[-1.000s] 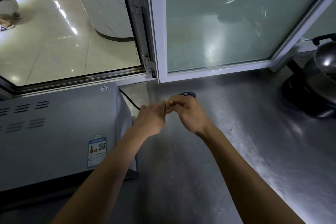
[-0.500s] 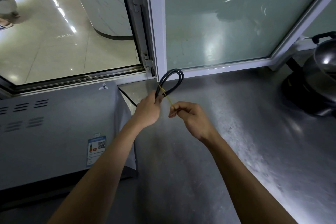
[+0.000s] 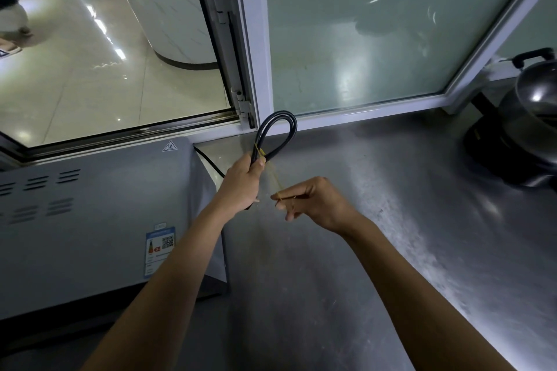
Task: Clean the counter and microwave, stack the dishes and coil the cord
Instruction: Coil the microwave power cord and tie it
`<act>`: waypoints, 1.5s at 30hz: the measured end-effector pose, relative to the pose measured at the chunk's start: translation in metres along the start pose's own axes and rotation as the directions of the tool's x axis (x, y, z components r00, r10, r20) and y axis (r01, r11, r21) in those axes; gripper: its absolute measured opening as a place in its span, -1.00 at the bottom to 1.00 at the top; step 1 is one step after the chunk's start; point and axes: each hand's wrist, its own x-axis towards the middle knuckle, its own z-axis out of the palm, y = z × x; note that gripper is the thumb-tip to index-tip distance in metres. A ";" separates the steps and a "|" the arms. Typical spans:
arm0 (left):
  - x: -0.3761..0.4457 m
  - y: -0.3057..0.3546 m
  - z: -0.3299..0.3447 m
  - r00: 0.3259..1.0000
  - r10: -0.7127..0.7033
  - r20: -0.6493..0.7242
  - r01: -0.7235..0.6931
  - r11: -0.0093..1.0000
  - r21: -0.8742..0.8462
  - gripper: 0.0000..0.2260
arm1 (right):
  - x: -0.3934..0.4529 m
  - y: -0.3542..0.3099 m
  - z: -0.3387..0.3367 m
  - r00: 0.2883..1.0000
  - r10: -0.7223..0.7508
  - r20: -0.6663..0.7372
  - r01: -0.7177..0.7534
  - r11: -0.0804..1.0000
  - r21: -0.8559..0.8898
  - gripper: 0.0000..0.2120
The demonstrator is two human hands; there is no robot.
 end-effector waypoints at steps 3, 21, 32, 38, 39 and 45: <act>-0.001 0.000 -0.001 1.000 0.003 0.004 -0.003 1.000 -0.002 -0.79 | -0.009 -0.009 -0.003 0.997 -0.060 0.041 0.054 0.991 0.124 -0.76; -0.005 0.009 0.007 0.998 -0.049 -0.051 0.045 0.995 -0.084 -0.82 | 0.002 -0.039 0.038 0.885 0.127 -0.448 0.399 0.290 0.870 -0.57; -0.019 -0.002 0.015 0.991 0.058 -0.118 -0.057 0.998 0.013 -0.78 | 0.015 -0.023 0.047 0.761 0.500 -0.413 0.458 0.035 0.888 -0.80; -0.024 -0.003 0.014 0.971 0.236 -0.049 -0.228 0.965 0.129 -0.78 | 0.019 -0.022 0.038 0.726 0.450 -0.521 0.462 0.243 0.853 -0.83; -0.024 -0.002 0.013 0.966 0.255 -0.040 -0.247 0.959 0.141 -0.79 | 0.019 -0.021 0.037 0.721 0.430 -0.542 0.456 0.294 0.840 -0.82; -0.026 -0.006 0.009 0.968 0.250 -0.012 -0.247 0.962 0.114 -0.83 | 0.018 -0.020 0.024 0.735 0.297 -0.610 0.445 0.469 0.763 -0.73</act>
